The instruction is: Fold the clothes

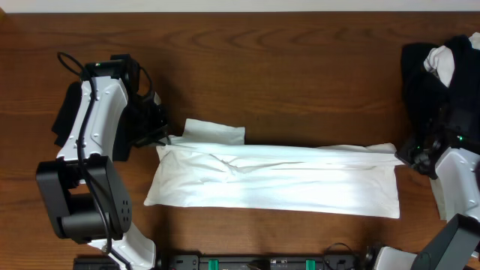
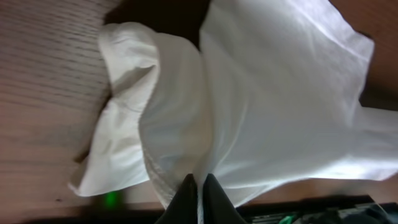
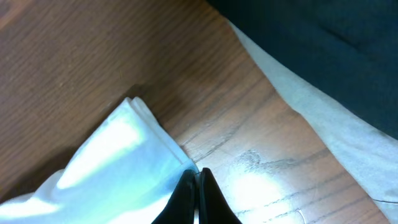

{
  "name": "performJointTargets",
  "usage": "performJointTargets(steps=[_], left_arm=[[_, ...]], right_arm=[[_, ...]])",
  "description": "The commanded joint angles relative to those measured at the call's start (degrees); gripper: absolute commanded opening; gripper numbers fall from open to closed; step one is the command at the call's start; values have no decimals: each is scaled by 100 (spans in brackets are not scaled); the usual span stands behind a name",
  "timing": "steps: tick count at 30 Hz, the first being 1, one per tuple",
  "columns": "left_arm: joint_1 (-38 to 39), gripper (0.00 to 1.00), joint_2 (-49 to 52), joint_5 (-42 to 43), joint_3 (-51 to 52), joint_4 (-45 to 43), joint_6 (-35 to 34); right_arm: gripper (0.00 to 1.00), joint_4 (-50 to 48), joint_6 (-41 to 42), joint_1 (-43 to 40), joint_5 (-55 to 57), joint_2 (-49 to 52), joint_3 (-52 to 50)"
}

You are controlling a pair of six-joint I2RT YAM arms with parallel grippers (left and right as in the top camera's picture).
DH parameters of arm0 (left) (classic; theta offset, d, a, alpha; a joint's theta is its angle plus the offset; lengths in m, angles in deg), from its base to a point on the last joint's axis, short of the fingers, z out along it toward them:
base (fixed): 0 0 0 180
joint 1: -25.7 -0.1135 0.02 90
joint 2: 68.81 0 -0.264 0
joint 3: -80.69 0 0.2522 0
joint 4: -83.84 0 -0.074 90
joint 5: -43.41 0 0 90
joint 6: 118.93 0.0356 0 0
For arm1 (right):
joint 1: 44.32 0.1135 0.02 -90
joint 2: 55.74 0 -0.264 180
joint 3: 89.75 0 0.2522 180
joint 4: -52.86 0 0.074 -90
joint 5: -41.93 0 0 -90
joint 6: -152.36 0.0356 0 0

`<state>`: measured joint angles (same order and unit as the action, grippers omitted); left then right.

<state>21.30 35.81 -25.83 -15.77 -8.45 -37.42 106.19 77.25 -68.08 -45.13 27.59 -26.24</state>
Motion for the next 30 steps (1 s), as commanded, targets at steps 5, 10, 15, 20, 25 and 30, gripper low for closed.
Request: performJointTargets(steps=[5, 10, 15, 20, 25, 30], left_arm=[[-28, 6, -101, -389, 356, 125, 138], [-31, 6, -101, -391, 680, 33, 138], [-31, 6, -101, -393, 758, 15, 140], [-31, 6, -101, -393, 761, 59, 140], [-28, 6, -101, -396, 813, 79, 140], [-28, 7, -101, -396, 1019, 59, 140]], right_arm=[[1, -9, 142, -114, 302, -83, 2], [1, -9, 184, -114, 282, -83, 2], [1, 59, 181, -114, 210, -83, 0], [1, 216, 181, -114, 131, -81, 0], [1, 356, 179, -111, -22, -81, 0], [1, 463, 179, -114, -20, -81, 0]])
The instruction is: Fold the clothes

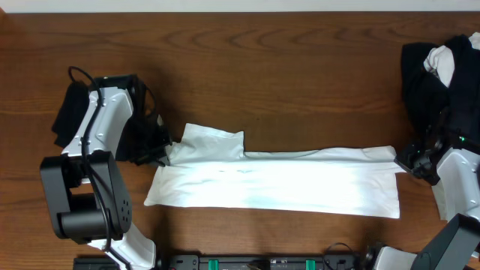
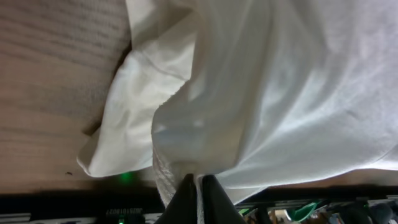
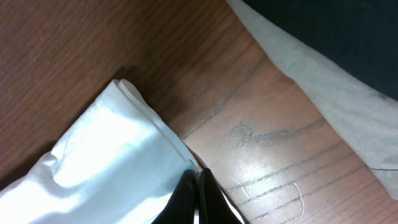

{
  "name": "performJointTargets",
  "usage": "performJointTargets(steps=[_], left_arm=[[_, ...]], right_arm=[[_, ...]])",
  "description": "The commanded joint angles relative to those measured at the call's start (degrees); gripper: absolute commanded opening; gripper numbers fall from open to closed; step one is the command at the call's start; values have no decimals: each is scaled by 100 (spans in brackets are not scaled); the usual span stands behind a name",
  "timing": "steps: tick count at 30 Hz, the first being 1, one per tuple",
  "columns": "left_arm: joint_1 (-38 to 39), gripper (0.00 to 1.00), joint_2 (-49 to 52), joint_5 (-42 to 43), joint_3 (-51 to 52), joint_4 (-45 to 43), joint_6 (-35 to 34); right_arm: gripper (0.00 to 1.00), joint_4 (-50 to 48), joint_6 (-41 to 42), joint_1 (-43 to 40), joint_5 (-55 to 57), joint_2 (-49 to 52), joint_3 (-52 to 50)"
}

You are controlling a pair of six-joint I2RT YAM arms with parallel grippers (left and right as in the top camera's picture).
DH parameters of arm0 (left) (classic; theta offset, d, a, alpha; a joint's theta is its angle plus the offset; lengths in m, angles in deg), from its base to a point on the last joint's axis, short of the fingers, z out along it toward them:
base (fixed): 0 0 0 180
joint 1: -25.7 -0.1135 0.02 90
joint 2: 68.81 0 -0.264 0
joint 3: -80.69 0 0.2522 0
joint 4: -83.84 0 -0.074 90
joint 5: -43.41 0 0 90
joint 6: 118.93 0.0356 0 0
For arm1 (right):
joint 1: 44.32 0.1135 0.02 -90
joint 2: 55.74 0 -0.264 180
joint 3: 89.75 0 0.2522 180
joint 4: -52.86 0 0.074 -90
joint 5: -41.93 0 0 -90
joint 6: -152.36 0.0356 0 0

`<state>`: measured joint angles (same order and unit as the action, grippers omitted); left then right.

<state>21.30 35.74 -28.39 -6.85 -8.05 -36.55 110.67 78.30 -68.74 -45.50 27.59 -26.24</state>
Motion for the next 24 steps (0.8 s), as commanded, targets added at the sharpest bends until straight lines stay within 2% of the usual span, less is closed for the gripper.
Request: performJointTargets(steps=[1, 10, 13, 24], left_arm=[[-31, 7, -94, -140, 164, 7, 52], [-28, 11, -94, -140, 243, -24, 52], [-31, 11, -94, -140, 243, -24, 52], [-28, 11, -94, -286, 243, -24, 50]], right_arm=[[1, 17, 72, -48, 15, -81, 0], [7, 61, 74, -48, 20, -81, 0], [13, 61, 74, -48, 20, -81, 0], [17, 52, 76, -46, 15, -81, 0]])
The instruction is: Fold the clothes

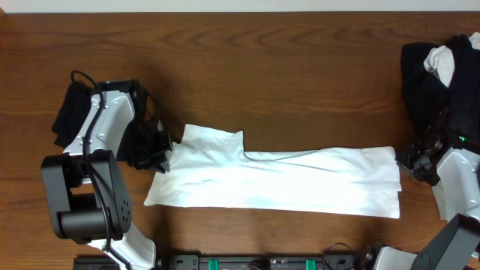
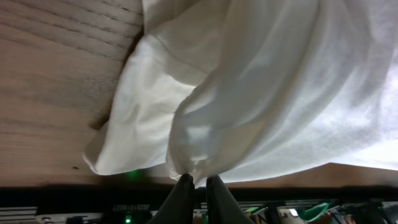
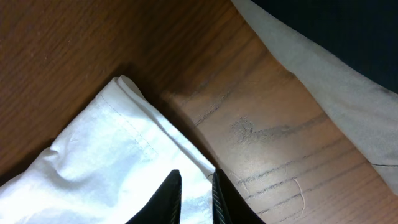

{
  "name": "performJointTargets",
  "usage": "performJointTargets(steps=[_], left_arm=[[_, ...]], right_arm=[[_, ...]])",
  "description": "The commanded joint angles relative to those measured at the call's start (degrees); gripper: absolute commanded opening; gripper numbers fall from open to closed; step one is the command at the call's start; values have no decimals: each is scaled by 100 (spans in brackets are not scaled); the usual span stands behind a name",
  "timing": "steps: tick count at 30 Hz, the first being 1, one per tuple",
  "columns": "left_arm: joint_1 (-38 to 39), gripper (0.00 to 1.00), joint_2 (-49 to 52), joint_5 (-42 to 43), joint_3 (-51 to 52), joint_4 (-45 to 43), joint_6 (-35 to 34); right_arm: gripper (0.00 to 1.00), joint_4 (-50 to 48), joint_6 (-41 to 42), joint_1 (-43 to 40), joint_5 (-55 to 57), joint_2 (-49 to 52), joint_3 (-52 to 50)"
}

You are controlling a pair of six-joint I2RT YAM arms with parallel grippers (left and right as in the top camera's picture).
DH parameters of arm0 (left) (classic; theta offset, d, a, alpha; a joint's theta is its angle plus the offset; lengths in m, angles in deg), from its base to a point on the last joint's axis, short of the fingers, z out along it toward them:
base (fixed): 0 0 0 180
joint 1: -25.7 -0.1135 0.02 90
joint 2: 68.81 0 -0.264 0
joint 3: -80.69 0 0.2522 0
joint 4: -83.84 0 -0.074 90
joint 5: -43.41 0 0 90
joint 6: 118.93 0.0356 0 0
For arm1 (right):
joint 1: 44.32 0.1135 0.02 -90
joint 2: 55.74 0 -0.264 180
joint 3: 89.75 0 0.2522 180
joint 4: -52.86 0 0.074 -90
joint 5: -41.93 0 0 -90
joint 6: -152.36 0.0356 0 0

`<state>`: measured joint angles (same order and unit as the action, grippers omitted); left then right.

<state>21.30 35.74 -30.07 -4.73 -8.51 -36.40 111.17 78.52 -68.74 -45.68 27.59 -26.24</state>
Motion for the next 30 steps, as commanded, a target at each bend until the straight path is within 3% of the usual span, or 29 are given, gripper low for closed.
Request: performJointTargets(steps=[1, 9, 19, 30], left_arm=[[-28, 11, -94, -116, 31, 22, 35], [-28, 12, -94, -116, 74, 22, 33], [-28, 34, -94, -116, 256, -68, 33], [-28, 34, -120, 225, -118, -240, 33]], right_arm=[[17, 2, 52, -46, 24, -81, 0], [17, -2, 52, -35, -227, -42, -4], [15, 116, 7, -13, -791, 107, -254], [15, -503, 4, 11, -846, 144, -1086]])
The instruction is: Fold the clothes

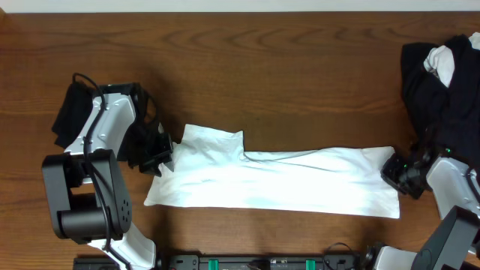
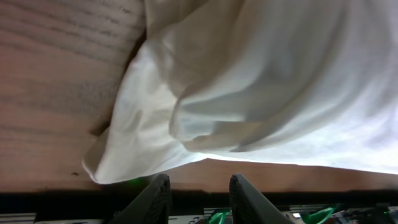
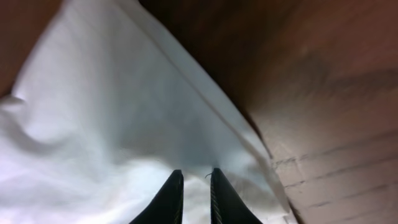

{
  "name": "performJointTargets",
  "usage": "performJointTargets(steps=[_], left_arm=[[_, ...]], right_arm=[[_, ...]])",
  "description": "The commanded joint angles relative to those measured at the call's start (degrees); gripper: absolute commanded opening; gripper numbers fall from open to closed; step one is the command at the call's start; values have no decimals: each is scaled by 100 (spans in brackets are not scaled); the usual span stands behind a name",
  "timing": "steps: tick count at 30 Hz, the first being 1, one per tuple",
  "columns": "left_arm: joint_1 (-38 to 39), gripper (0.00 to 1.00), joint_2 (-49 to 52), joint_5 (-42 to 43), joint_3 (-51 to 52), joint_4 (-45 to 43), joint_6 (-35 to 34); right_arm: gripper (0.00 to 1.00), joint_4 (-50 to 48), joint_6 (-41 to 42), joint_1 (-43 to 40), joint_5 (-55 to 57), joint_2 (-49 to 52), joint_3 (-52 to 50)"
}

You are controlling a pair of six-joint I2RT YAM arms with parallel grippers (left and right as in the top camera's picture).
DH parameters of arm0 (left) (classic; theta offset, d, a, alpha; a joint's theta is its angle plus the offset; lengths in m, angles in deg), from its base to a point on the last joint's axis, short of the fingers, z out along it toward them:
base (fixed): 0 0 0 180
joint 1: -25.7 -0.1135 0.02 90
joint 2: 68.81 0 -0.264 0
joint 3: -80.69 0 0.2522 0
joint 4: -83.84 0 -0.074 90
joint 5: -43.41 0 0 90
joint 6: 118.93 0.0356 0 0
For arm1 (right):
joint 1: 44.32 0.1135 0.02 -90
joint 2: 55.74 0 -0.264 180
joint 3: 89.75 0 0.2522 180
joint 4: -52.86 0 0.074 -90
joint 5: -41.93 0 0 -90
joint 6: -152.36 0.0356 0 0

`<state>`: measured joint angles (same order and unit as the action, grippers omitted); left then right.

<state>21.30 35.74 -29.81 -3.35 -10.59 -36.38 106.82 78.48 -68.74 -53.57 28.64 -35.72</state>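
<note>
A white garment (image 1: 277,180) lies on the wooden table (image 1: 285,67) as a long flat band, with a sleeve flap sticking out at its upper left. My left gripper (image 1: 160,156) sits at the band's left end. In the left wrist view it (image 2: 200,196) is open and empty, and the cloth (image 2: 261,74) lies just beyond its fingertips. My right gripper (image 1: 395,174) is over the band's right end. In the right wrist view it (image 3: 194,193) is narrowly open, pointing down at the white cloth (image 3: 124,112).
A pile of dark clothes (image 1: 439,82) with a white piece on top fills the far right corner. A dark cloth (image 1: 66,120) lies behind the left arm. Cables and mounts run along the table's front edge (image 1: 262,262).
My left gripper's jaws have spread wide, clear of the garment's left edge. My right gripper has shifted left from the corner onto the garment's right end. The garment lies as before.
Both grippers were shut on the garment's two ends, with its upper layer stretched between them. A second later they still held it and the band lay flatter. Then both jaws had parted with the cloth on the table. Now both are off it.
</note>
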Motion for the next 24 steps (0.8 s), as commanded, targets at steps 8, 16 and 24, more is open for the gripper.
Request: performJointTargets(steps=[8, 16, 24], left_arm=[[98, 35, -186, 251, -481, -855, 35], [505, 35, -179, 525, -481, -1834, 229], [588, 36, -168, 37, -457, -1989, 225]], right_arm=[[15, -173, -52, 11, -55, 39, -315], [15, -168, -57, 11, -52, 39, -317], [16, -166, -101, 11, -52, 39, -317]])
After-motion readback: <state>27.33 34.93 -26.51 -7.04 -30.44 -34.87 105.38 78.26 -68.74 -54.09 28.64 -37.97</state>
